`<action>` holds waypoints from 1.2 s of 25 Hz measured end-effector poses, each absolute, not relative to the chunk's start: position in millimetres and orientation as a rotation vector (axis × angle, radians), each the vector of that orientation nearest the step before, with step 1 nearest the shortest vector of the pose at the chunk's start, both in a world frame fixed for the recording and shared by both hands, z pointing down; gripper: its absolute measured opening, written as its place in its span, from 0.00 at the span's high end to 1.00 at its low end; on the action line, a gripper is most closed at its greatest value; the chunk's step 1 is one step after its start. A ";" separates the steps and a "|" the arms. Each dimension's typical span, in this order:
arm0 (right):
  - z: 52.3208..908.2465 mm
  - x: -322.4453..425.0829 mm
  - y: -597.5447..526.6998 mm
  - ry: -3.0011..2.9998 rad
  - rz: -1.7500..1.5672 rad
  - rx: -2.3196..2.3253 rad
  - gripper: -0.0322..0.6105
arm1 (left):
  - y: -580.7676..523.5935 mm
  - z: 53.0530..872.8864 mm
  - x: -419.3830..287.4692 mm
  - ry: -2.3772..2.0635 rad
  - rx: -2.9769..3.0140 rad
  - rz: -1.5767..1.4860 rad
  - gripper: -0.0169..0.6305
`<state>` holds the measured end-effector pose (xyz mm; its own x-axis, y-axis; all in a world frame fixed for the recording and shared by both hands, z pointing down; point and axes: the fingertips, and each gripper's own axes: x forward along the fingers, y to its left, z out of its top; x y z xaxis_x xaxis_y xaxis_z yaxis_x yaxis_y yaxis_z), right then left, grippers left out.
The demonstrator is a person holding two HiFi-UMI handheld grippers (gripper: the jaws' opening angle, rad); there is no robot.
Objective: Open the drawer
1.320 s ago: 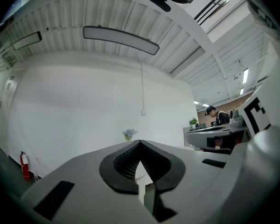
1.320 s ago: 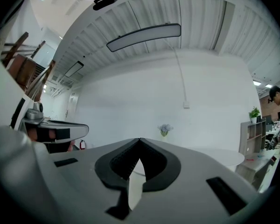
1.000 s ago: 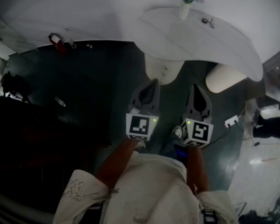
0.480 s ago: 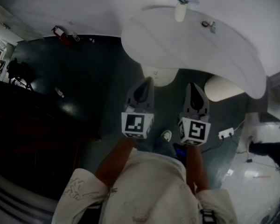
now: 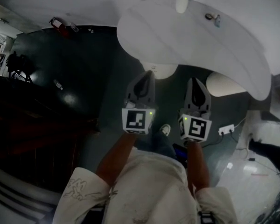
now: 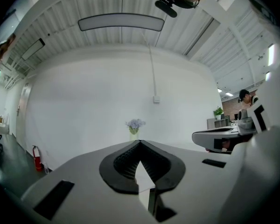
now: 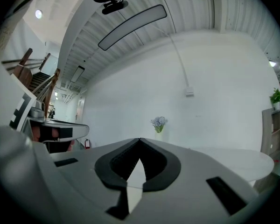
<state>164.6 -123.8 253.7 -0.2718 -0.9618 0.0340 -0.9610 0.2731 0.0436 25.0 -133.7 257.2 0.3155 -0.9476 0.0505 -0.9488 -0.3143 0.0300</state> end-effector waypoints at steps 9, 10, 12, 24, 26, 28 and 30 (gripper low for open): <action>310.5 137.8 -145.9 -2.459 -0.006 1.844 0.94 | -160.3 319.1 17.9 -1.780 2.504 0.023 0.97; 319.8 133.3 -147.7 -2.460 -0.001 1.831 0.94 | -162.5 329.5 17.4 -1.777 2.501 0.036 0.97; 339.9 125.2 -152.5 -2.458 0.011 1.806 0.94 | -168.5 351.8 15.8 -1.773 2.486 0.068 0.97; 471.9 110.8 -181.8 -2.442 0.043 1.752 0.94 | -195.8 490.5 8.4 -1.766 2.407 0.124 0.97; 496.0 109.2 -186.6 -2.432 0.037 1.748 0.94 | -201.4 513.2 7.2 -1.766 2.424 0.169 0.97; 518.8 108.0 -191.3 -2.427 0.054 1.749 0.94 | -206.7 534.9 4.6 -1.778 2.423 0.184 0.97; 536.3 106.4 -191.1 -2.428 0.094 1.763 0.94 | -208.6 553.8 1.1 -1.789 2.392 0.167 0.97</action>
